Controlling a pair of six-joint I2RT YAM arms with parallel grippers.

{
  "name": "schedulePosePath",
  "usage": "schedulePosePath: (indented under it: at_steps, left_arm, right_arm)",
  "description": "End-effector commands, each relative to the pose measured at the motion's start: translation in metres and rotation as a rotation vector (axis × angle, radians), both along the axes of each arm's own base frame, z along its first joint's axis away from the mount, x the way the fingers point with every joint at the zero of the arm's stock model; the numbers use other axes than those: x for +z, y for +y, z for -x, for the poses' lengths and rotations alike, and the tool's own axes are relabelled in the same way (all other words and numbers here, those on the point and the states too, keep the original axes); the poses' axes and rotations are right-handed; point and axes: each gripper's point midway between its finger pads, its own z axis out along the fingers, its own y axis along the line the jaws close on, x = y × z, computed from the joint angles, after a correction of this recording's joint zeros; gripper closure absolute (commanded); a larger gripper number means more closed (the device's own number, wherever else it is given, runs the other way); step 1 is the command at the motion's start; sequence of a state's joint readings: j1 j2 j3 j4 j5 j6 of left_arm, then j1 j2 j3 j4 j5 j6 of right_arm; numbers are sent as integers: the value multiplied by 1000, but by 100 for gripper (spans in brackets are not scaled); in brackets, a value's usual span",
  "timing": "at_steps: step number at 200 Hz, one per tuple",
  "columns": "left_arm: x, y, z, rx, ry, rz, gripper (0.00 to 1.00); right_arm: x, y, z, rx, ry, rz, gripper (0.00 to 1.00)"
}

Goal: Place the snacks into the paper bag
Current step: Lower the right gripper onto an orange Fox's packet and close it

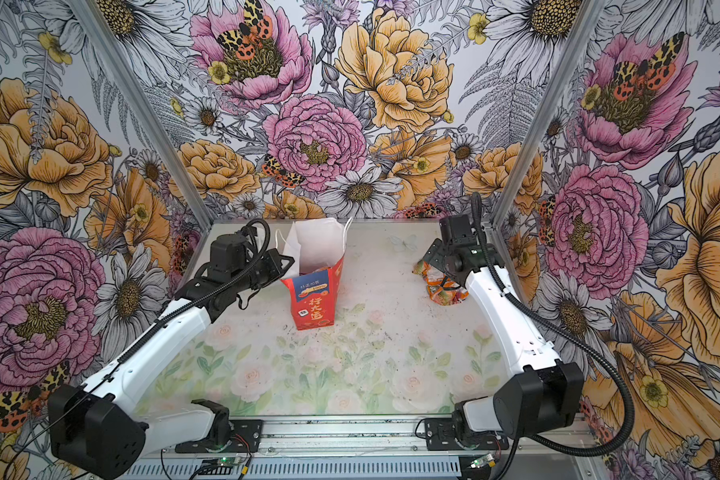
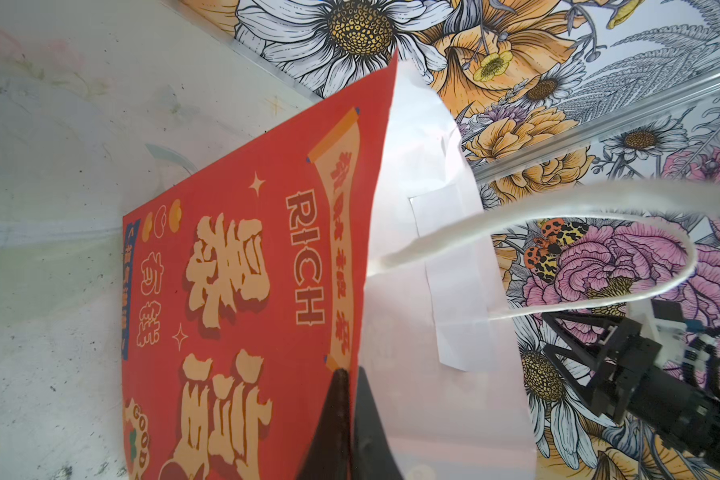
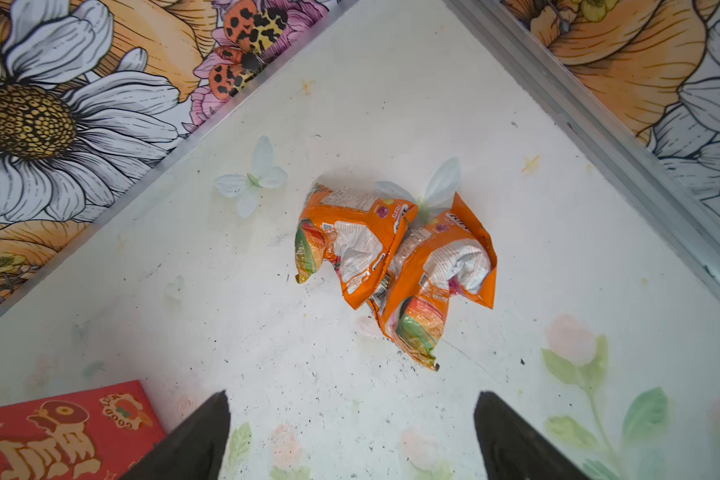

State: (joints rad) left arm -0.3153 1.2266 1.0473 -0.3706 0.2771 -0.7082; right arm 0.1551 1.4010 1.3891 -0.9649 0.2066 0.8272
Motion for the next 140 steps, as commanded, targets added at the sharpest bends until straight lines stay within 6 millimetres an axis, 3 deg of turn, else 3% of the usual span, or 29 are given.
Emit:
schedulePosePath:
  at_steps: [1,97,140]
  left_arm:
    - [45,3,-9,21,-125,44,100]
    - [49,7,-6,31,-129,40,100]
    - [50,5,-6,25,-133,41,100]
  right_arm:
    - [-7,-12,-3,-102,2,-5,4]
    - [-73,-40,15,-313,168,-141,1]
    - [-92,-46,17,-355,200,-164,1]
